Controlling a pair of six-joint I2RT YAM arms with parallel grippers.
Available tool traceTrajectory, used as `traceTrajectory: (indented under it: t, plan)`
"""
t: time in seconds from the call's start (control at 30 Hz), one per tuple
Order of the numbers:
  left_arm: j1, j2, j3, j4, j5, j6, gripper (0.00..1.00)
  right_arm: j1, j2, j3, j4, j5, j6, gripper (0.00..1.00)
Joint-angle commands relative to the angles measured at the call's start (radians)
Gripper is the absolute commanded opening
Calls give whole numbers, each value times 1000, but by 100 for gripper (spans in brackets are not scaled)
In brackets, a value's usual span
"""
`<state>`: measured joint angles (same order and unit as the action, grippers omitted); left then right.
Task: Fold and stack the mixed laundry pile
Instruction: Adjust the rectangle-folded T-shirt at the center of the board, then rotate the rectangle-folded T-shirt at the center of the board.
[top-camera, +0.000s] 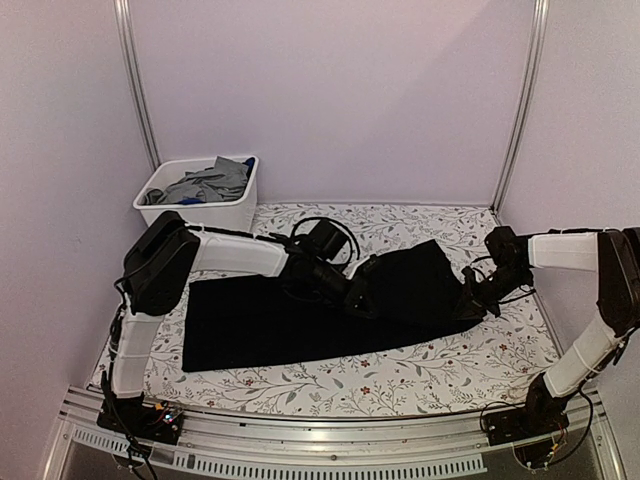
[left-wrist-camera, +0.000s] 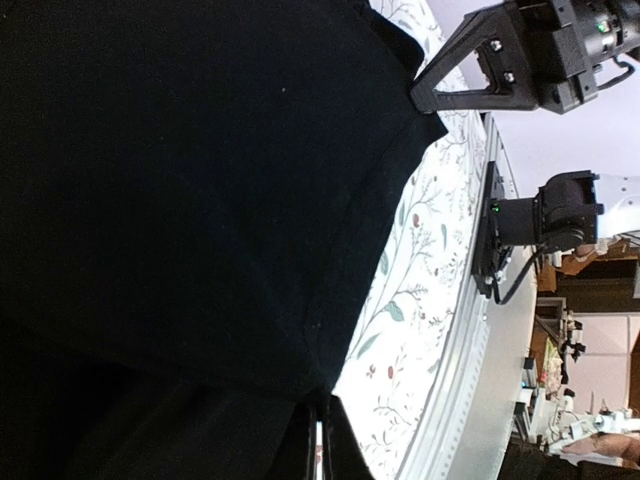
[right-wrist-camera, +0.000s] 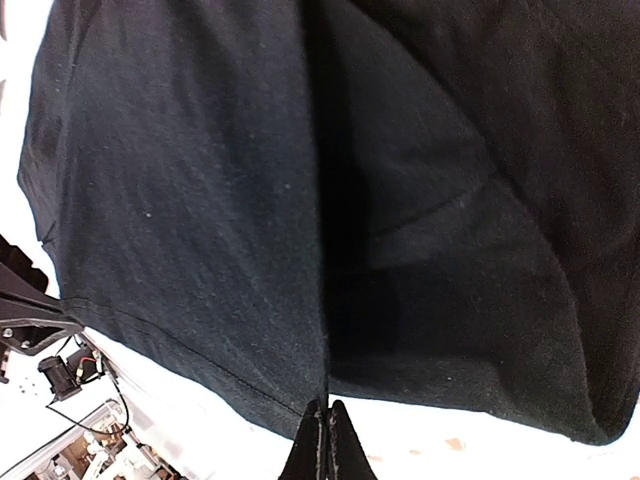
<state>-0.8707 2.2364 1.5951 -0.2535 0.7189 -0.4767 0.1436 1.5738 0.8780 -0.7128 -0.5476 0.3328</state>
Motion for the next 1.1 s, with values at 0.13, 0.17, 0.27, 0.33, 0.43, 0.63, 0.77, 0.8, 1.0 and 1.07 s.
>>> traceTrajectory:
  t: [0.13,0.17,0.27,0.33,0.43,0.63,0.77,0.8,1.0,1.07]
  plan:
    - [-23,51,59,-43,34,38,0,-2,-8,-38,21,13,6,0]
    - [-20,53,61,-47,26,37,4,-2,0,-35,27,11,6,0]
    - [-4,33,51,-63,13,42,30,-2,25,-3,19,13,1,17]
    - [17,-13,16,-49,8,42,40,-2,22,39,3,33,-3,29]
    - [57,-120,-24,-70,-19,69,47,-2,-5,126,-38,105,-7,34]
    - [197,-266,-148,-122,-96,107,50,18,-19,243,-28,139,-8,39]
    - [295,-307,-224,-157,-190,125,51,75,65,273,-6,114,2,38]
    - [311,-311,-236,-166,-223,127,51,96,91,278,3,108,6,38]
    - [385,-320,-302,-206,-314,139,50,140,233,284,31,122,15,38]
    - [399,-329,-329,-211,-330,140,50,136,284,292,33,153,2,38]
